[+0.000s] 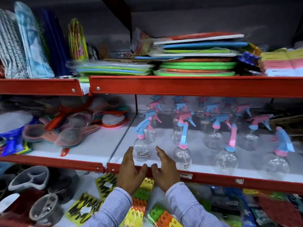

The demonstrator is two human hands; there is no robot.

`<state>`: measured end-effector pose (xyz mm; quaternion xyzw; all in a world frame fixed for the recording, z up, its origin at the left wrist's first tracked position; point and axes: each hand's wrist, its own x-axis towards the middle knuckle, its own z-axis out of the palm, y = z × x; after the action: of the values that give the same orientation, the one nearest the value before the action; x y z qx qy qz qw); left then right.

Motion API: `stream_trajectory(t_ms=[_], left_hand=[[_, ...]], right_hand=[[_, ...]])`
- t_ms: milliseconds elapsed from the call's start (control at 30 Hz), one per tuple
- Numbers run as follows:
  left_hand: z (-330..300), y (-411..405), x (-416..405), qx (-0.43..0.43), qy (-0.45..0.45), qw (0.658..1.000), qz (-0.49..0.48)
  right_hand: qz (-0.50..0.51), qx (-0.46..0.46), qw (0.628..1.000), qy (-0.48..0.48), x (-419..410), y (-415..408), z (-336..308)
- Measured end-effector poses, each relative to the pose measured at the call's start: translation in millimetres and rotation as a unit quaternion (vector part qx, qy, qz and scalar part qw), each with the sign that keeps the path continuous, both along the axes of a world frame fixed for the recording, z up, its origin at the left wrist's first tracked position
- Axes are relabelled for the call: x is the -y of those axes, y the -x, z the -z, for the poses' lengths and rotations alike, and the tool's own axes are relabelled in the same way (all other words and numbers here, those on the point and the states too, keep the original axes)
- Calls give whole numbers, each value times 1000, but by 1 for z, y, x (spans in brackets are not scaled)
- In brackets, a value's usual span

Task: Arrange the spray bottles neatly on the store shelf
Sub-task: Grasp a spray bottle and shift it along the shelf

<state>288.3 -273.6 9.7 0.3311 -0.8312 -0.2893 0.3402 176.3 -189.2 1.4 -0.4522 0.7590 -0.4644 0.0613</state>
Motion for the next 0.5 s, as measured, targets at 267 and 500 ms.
stream_trajectory(t_ms=[267, 500], left_hand=[[-6, 8, 52, 17, -65, 995, 79], [-10, -3, 52, -15, -50, 989, 135]], right_hand=[[40, 71, 994, -72, 55, 6, -8], [50, 59, 993, -87, 50, 2, -5]])
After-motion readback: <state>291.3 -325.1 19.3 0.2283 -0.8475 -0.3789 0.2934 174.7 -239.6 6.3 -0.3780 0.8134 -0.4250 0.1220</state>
